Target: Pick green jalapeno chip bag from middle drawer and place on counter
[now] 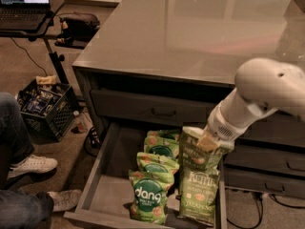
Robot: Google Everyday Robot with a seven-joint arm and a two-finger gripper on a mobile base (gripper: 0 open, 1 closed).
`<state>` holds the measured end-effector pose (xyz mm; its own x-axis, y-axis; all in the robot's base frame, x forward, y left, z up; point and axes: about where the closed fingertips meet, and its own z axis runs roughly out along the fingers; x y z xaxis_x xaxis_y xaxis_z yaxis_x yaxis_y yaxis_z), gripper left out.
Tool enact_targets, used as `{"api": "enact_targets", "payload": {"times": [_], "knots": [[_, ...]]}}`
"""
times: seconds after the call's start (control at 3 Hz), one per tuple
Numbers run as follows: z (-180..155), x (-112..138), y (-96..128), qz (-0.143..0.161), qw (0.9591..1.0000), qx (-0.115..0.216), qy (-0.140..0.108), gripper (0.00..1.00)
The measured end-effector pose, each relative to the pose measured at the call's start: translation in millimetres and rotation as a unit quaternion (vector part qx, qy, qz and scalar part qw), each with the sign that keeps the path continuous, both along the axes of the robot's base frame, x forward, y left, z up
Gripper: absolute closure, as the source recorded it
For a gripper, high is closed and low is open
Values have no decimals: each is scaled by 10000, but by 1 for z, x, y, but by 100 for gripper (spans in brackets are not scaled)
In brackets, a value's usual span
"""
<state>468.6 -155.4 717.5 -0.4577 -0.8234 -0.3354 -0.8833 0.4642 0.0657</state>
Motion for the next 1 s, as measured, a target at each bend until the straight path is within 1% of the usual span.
{"api": "enact_targets", "payload": {"times": [0.33, 0.67, 1.0], "knots": [[53, 28, 8, 113, 9992, -79, -382, 100], [53, 28, 8, 113, 9992, -79, -382, 100], [78, 45, 8, 116, 9976, 20, -687, 100]]}}
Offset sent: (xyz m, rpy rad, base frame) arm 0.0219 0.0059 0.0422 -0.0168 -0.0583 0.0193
